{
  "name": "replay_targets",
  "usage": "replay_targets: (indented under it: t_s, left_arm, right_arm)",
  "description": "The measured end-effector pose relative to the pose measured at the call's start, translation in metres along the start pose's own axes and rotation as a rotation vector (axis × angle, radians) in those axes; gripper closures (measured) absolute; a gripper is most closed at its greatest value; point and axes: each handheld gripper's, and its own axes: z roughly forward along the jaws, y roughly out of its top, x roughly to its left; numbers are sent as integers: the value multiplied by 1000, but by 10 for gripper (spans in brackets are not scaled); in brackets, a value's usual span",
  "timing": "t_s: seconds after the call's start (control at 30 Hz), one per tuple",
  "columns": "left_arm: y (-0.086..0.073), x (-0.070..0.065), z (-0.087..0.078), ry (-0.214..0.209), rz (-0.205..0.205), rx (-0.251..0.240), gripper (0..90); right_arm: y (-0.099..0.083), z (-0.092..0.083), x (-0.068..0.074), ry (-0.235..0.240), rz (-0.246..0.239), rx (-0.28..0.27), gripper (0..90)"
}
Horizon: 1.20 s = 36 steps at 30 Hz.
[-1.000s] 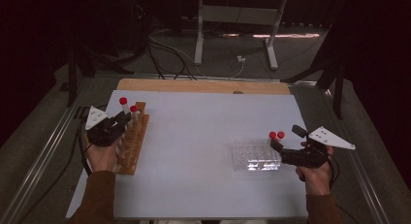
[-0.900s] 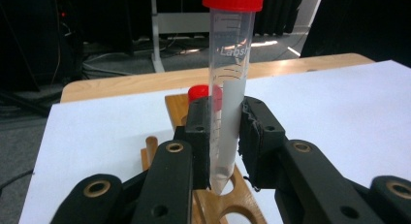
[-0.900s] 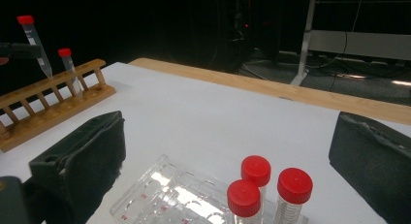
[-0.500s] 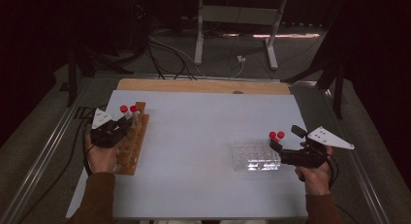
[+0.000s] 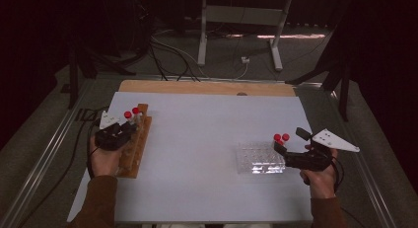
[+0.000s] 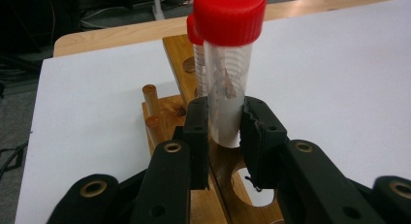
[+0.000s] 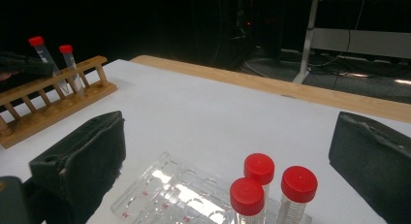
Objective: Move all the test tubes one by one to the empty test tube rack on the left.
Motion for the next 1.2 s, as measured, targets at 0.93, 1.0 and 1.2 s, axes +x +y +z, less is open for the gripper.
replay_targets:
  t_s: [0.93, 1.0, 1.2]
  left_arm:
    - [-3, -8, -14, -34, -13, -87, 432]
    - [-3, -8, -16, -50, -30, -95, 408]
    - [-3, -17, -25, -42, -61, -143, 220]
  right_arm:
    - [1, -3, -1, -10, 2, -21, 0]
    - [1, -4, -2, -16, 7, -24, 0]
    - [0, -4, -5, -38, 15, -25, 0]
